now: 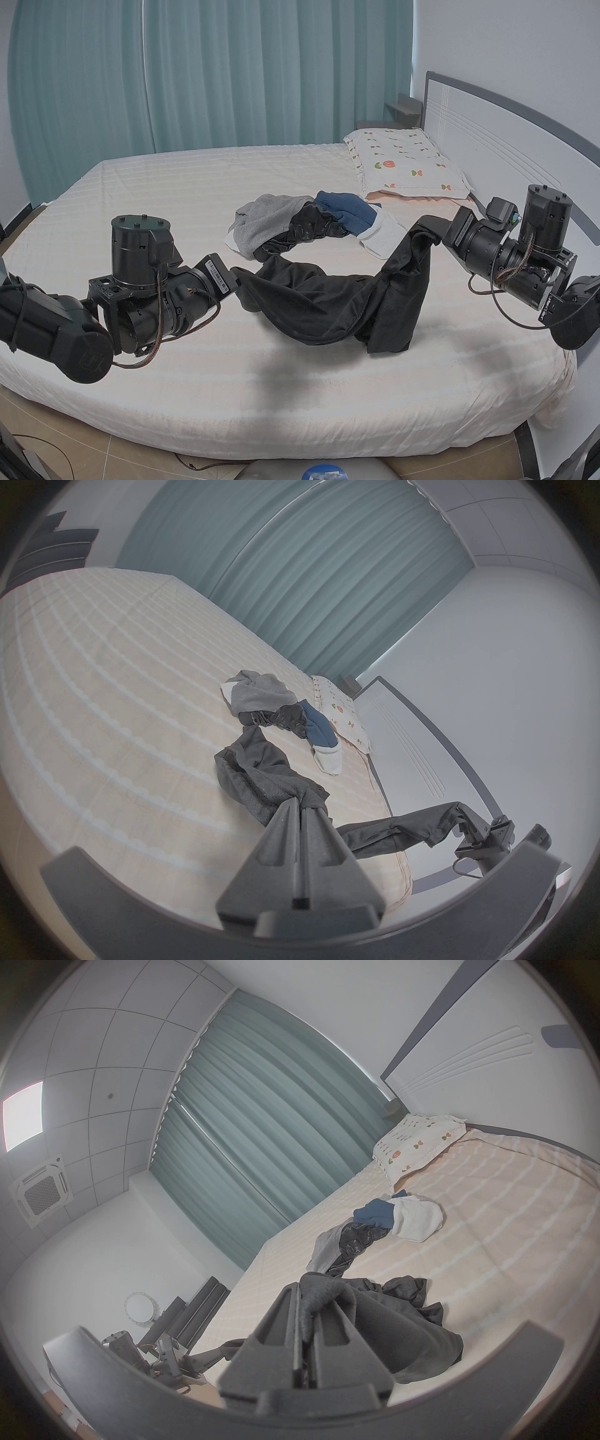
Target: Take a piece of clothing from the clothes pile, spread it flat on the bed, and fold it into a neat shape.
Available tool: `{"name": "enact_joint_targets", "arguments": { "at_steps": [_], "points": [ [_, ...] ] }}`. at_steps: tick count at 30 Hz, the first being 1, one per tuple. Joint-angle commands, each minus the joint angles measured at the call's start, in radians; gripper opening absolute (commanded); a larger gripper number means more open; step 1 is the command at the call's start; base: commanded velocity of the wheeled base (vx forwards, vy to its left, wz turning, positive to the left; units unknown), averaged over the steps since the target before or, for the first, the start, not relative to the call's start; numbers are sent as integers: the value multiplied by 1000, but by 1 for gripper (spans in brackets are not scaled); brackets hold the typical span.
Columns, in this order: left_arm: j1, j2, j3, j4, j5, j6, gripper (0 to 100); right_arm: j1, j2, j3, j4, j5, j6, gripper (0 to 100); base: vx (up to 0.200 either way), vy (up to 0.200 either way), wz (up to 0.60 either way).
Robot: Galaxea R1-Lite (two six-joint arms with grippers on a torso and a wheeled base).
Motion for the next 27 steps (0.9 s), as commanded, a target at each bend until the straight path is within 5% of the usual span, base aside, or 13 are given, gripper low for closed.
{"name": "enact_joint_targets", "arguments": {
  "at_steps": [1,15,27],
  "points": [
    [0,-2,1,-3,1,0,0,0,-4,0,0,0,0,0,0,0,0],
    [1,0,-14,-20,13,1,0,0,-2,0,0,0,0,0,0,0,0],
    [7,-28,-10,-18,4,-4,0,-1,-5,-12,41,-4,-17,0,0,200,0]
  ]
}}
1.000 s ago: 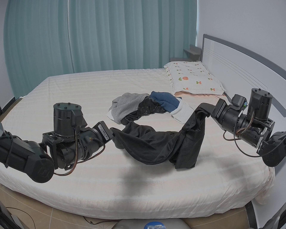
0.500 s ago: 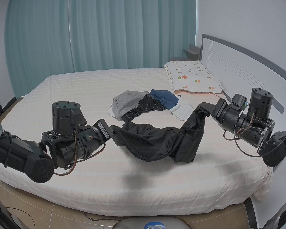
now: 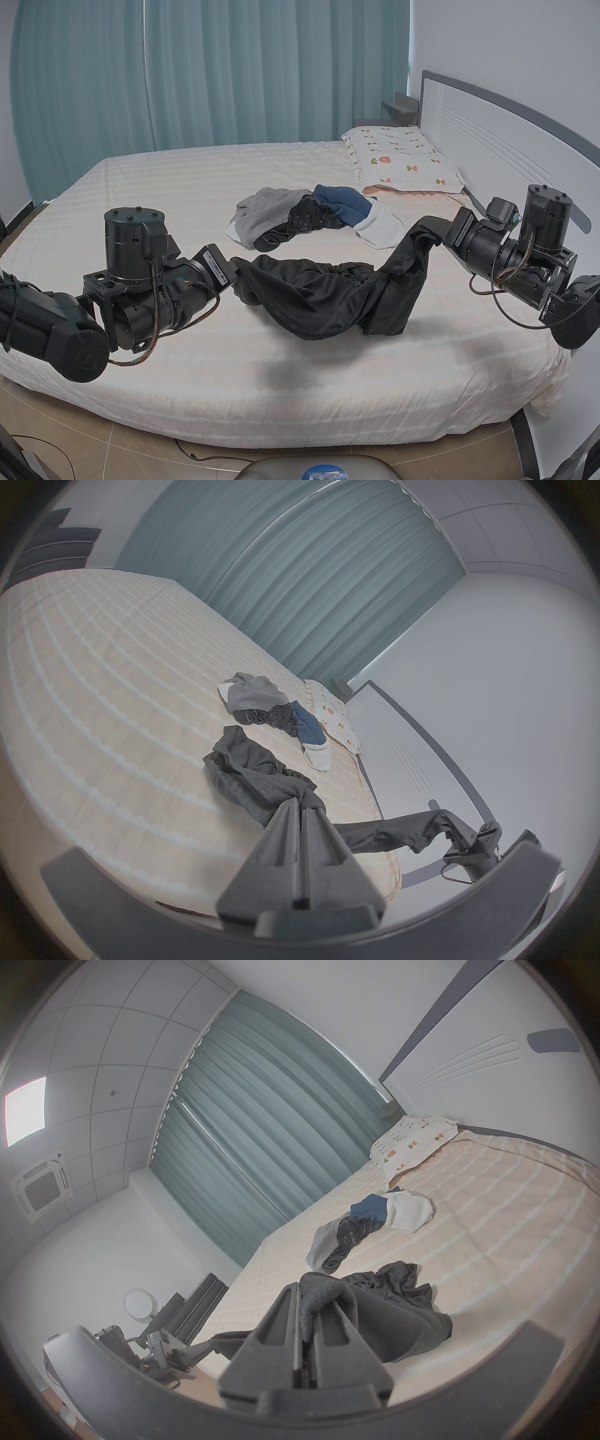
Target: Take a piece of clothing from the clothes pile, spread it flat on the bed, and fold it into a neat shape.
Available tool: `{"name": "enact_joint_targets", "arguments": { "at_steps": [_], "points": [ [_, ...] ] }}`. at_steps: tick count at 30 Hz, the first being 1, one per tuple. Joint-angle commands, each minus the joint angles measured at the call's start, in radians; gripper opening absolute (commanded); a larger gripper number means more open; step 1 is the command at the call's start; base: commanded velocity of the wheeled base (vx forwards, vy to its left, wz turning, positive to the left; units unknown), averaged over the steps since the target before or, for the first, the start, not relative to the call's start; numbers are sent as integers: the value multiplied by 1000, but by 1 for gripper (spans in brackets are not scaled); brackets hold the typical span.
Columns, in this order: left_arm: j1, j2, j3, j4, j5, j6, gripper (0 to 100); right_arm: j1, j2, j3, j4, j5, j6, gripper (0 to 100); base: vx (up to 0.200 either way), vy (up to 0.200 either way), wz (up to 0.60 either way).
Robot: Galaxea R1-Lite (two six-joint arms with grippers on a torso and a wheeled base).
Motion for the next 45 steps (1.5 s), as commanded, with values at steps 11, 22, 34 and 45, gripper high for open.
{"name": "enact_joint_targets", "arguments": {
  "at_steps": [11,22,34,45],
  "points": [
    [10,-20,-4,0,-1,0,0,-1,-5,-23,3,-75,-20,0,0,200,0],
    [10,-40,3,2,-1,0,0,-21,-6,-23,-35,-75,-20,0,0,200,0],
    [11,-42,1,-1,-1,0,0,-38,-6,-30,-38,-67,-9,0,0,200,0],
    [10,-40,3,-1,-2,1,0,-39,-6,-29,-38,-63,-5,0,0,200,0]
  ]
}}
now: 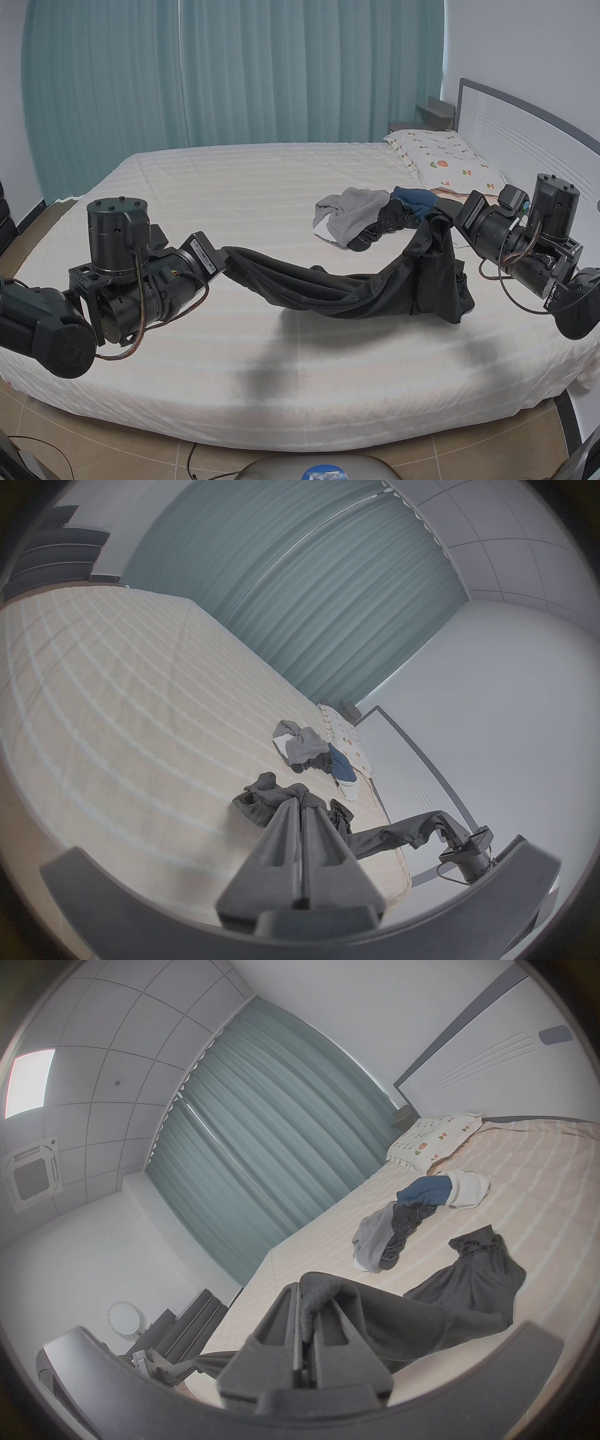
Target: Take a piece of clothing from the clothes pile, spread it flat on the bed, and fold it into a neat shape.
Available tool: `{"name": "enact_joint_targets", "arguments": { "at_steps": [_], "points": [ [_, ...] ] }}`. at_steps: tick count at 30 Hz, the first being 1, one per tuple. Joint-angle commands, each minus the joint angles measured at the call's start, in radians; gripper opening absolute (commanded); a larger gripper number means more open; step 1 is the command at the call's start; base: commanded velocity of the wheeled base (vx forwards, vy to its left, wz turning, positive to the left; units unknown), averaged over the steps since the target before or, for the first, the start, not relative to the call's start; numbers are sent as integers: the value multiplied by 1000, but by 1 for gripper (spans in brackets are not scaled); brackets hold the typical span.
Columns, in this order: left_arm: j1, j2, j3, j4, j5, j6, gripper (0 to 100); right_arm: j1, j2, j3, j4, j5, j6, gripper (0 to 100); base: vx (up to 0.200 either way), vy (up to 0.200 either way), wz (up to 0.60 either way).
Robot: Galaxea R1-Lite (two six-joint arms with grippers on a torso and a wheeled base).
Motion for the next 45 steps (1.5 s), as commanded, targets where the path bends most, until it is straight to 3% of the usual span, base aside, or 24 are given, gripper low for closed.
{"name": "enact_joint_targets", "arguments": {
  "at_steps": [1,45],
  "points": [
    [-1,0,2,-2,0,0,0,1,-1,1,0,0,2,0,0,200,0],
    [17,-28,10,8,-1,-3,0,8,15,-18,0,4,5,0,0,200,0]
  ]
}}
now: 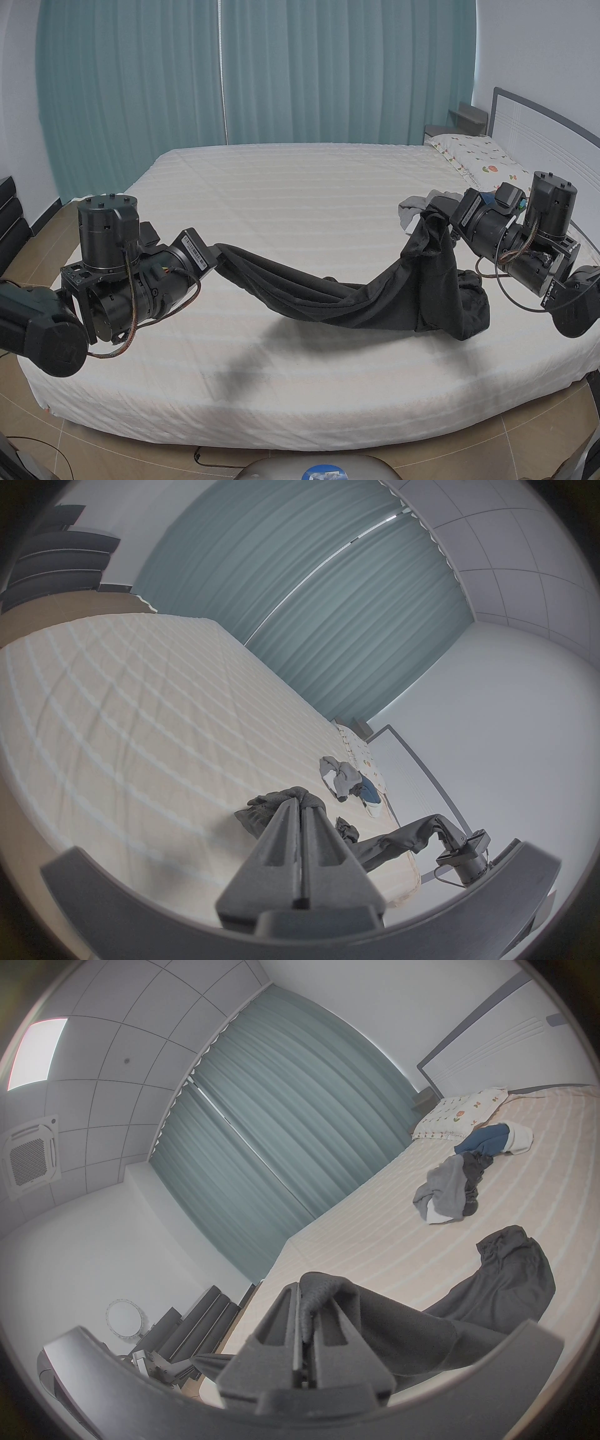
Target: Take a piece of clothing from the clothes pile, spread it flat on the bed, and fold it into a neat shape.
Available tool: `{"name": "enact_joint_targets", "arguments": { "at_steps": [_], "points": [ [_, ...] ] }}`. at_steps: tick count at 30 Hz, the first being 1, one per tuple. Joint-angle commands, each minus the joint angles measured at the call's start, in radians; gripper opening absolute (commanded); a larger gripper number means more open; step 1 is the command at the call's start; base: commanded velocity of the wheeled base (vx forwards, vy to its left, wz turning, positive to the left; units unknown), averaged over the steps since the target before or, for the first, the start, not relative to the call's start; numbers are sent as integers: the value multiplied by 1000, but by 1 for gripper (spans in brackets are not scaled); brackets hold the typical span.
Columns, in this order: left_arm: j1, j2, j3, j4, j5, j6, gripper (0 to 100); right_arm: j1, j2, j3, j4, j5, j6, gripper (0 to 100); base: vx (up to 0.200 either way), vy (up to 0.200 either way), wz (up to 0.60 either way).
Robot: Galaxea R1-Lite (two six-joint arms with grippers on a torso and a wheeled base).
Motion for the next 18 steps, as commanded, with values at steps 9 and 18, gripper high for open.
{"name": "enact_joint_targets", "arguments": {
  "at_steps": [9,18],
  "points": [
    [0,-25,17,1,4,3,0,1,-10,3,19,-5,-31,0,0,67,0],
    [-3,-40,25,3,2,3,0,-19,-47,109,-12,18,9,0,0,0,0]
  ]
}}
